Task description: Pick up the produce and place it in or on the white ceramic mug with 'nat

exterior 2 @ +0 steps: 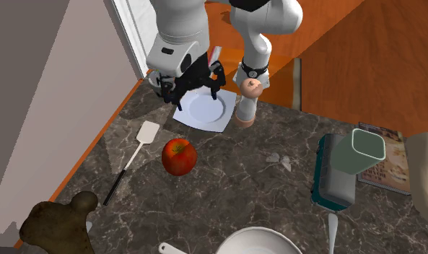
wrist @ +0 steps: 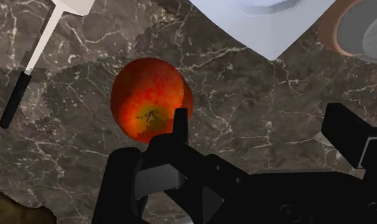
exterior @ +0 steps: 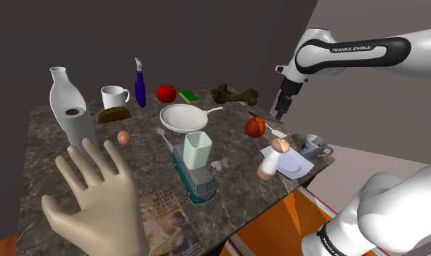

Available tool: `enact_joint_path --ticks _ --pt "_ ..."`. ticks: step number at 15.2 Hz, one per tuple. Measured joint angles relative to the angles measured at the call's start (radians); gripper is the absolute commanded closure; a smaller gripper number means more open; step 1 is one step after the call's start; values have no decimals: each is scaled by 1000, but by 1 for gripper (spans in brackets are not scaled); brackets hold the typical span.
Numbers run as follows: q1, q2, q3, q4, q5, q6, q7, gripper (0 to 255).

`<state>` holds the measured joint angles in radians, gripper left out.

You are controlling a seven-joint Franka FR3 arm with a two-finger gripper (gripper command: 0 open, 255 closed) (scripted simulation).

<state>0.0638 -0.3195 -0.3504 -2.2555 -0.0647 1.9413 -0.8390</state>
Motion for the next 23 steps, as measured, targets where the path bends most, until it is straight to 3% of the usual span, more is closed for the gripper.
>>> enact_joint_path --ticks 9,16,22,23 --pt "20 312 -74 189 92 133 -306 0" --pt "19 361 -74 147 117 221 -333 0" --pt "18 366 -75 144 120 229 -336 0" --pt "18 366 -75 144 120 229 -336 255"
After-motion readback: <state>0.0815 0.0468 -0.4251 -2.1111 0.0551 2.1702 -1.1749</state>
